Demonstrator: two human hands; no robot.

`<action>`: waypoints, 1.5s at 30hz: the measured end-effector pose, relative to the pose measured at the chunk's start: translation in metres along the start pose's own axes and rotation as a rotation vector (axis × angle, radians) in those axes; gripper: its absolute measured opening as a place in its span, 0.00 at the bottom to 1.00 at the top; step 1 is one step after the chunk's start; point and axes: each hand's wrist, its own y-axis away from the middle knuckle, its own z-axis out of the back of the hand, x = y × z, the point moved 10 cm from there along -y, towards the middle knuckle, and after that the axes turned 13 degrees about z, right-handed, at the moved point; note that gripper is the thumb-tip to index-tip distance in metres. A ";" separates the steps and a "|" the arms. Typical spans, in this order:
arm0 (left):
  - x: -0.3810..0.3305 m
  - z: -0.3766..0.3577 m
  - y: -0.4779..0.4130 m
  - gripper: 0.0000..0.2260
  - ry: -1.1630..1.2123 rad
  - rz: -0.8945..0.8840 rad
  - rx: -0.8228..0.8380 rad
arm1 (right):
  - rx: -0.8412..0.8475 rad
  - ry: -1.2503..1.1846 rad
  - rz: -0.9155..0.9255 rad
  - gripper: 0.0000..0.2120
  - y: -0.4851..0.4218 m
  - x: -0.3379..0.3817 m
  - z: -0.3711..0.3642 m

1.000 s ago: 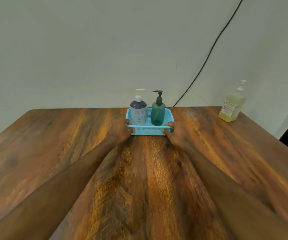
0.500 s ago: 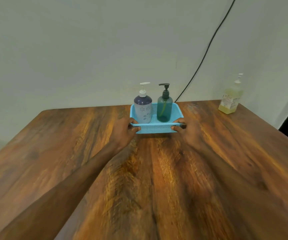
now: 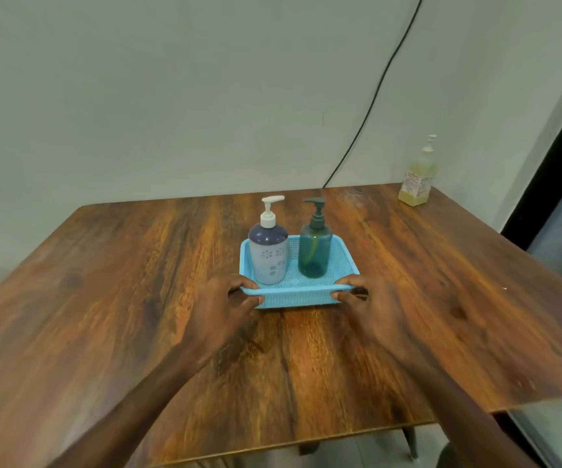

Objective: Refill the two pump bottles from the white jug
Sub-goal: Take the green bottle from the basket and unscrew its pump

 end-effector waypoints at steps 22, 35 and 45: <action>-0.051 -0.074 0.030 0.17 -0.357 -0.194 0.082 | -0.065 0.001 -0.039 0.35 -0.027 0.034 0.020; -0.052 -0.126 0.011 0.19 -0.758 -0.388 0.103 | 0.010 -0.105 -0.034 0.32 -0.070 0.017 -0.026; -0.053 -0.125 0.009 0.16 -0.733 -0.381 0.110 | -0.234 -0.160 0.005 0.36 0.001 0.046 0.087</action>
